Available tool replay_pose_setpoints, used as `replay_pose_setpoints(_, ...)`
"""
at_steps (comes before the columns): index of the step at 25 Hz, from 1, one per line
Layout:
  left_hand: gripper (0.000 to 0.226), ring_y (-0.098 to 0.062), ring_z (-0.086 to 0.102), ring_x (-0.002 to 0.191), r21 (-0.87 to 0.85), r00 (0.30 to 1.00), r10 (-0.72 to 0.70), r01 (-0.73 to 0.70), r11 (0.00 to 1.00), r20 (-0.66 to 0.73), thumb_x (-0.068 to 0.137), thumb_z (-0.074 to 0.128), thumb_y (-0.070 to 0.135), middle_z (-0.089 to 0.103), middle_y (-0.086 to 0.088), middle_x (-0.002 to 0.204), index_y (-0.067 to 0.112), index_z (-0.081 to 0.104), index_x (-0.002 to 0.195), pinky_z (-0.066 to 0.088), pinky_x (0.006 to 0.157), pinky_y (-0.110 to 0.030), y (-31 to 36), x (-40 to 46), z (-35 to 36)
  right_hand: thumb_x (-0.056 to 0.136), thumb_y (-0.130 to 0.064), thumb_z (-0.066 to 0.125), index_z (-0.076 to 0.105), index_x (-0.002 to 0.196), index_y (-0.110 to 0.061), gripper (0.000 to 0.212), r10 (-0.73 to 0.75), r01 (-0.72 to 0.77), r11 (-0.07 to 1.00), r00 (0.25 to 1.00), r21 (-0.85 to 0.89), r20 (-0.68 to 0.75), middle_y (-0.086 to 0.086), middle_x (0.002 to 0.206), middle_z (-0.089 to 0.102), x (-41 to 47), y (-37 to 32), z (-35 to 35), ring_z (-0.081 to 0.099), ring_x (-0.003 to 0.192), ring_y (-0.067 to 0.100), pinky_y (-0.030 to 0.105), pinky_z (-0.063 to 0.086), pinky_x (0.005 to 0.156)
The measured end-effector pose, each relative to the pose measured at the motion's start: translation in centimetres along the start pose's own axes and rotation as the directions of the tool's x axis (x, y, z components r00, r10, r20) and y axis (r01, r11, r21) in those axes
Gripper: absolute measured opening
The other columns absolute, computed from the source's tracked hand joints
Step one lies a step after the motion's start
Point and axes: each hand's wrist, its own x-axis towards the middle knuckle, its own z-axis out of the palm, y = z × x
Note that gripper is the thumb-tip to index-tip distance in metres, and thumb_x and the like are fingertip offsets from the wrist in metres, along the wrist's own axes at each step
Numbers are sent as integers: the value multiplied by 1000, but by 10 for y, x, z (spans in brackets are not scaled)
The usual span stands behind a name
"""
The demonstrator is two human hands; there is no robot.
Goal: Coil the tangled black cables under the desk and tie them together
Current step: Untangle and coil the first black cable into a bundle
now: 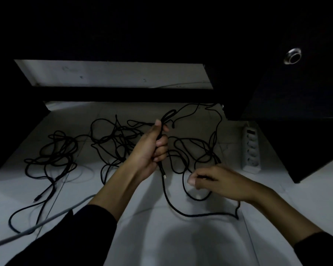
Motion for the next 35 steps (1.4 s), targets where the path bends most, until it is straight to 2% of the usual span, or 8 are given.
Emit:
replay_pose_setpoints(3, 32, -3, 17, 33, -17, 1000, -10, 10, 1000, 14, 100, 38, 42, 26, 8, 47, 17, 51, 83, 11, 37, -18, -2, 1, 3, 86, -63, 52, 54, 131, -35, 53, -7, 17, 988, 998, -155, 63, -18, 124, 57, 2, -4, 20, 53, 104, -3, 13, 42, 86)
replay_pose_setpoints(6, 32, -3, 18, 33, -49, 1000, -8, 10, 999, 27, 100, 39, 42, 27, 8, 47, 17, 51, 84, 12, 36, -18, -3, 2, 8, 91, -48, 57, 55, 131, -28, 45, -16, 16, 1000, 999, 2, -30, -14, 124, 58, 12, -12, 44, 52, 110, -6, 2, 37, 82)
replay_pose_setpoints(13, 31, -2, 18, 31, -76, 999, -31, 33, 997, 21, 99, 40, 42, 27, 8, 46, 16, 51, 84, 11, 34, -17, -3, 1, 8, 100, -23, 45, 48, 95, -18, 8, 126, -133, 829, 991, 543, 49, 12, 76, 71, 19, -10, 57, 67, 69, 30, 41, 54, 70)
replay_pose_setpoints(19, 30, -2, 18, 32, 47, 1000, -21, 22, 999, -4, 100, 41, 40, 32, 9, 48, 16, 57, 92, 12, 35, -16, -2, 3, -3, 99, -19, 48, 64, 94, -12, 19, 156, -164, 937, 986, 310, 49, -2, 70, 57, -3, 3, 24, 51, 53, 6, 21, 41, 51)
replay_pose_setpoints(25, 32, -4, 24, 34, 261, 998, -13, -2, 965, 57, 99, 42, 40, 42, 7, 55, 15, 56, 85, 21, 34, -16, -5, 2, 4, 99, -37, 43, 56, 89, -37, 17, -67, 79, 921, 997, -382, 44, -18, 90, 50, 3, -12, -13, 52, 88, 6, 33, 46, 83)
replay_pose_setpoints(30, 31, -9, 61, 57, 386, 995, -41, 1, 922, 94, 101, 40, 38, 59, 3, 66, 15, 53, 84, 51, 56, -21, -6, -7, 12, 94, -46, 43, 54, 91, -35, 16, -245, 211, 902, 969, -376, -44, -21, 88, 48, 12, -26, -10, 53, 87, 4, 42, 51, 76)
replay_pose_setpoints(33, 33, -13, 62, 59, 397, 980, -84, 6, 918, 181, 102, 35, 38, 59, 0, 69, 13, 48, 84, 55, 62, -28, -10, -12, 16, 94, -33, 53, 51, 95, -32, 3, -317, 264, 917, 937, -300, -146, -22, 84, 50, 15, -38, -9, 55, 83, -3, 38, 52, 70)
replay_pose_setpoints(35, 37, -13, 60, 55, 456, 971, -101, -9, 890, 217, 103, 33, 39, 59, 3, 62, 13, 50, 84, 58, 68, -35, -12, -14, 20, 93, -29, 58, 35, 97, -38, 25, -310, 251, 934, 924, -255, -224, -19, 76, 52, 14, -43, -10, 56, 68, -2, 25, 47, 61)
